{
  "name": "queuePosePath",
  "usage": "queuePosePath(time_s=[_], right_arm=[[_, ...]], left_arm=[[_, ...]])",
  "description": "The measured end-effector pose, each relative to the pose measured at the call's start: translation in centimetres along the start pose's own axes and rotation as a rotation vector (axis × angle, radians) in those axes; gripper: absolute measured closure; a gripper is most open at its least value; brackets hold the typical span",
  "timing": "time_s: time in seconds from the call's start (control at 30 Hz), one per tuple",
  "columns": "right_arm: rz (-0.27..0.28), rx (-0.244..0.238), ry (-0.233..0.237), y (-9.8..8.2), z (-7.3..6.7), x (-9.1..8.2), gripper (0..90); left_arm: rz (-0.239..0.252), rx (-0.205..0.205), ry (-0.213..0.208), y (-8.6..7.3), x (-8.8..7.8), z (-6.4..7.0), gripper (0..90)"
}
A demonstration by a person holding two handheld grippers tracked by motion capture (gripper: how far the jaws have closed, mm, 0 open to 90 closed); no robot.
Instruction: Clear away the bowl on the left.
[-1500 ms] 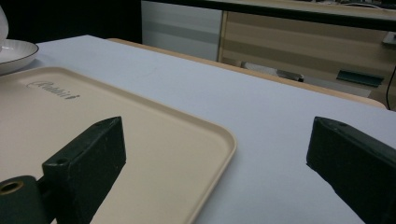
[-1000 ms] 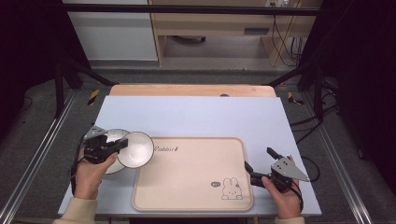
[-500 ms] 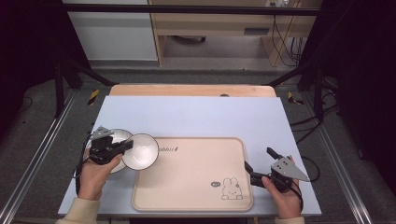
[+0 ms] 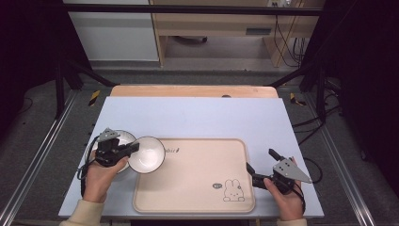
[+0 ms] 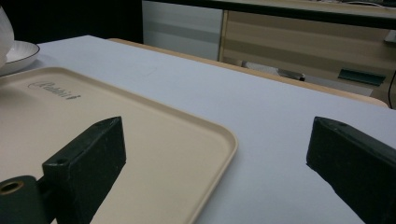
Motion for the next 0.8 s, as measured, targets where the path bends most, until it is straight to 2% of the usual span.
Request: queuePosePath(time_s=[0.8], right_arm=[[-0.002, 0.002, 0.002, 0.0, 0.0, 0.0, 4.9]], left_arm=[[-0.035, 0.030, -0.034, -0.7, 1.2, 1.9, 81.6]])
Point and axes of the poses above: each handheld gripper's, and its own axes: x roughly forward along the jaws, y roughly out of its top, z roughly to its right, the point moved 5 cm from there along x, roughly forward along the jaws, and after that the axes turned 14 degrees about -x, right-handed, at the moved point
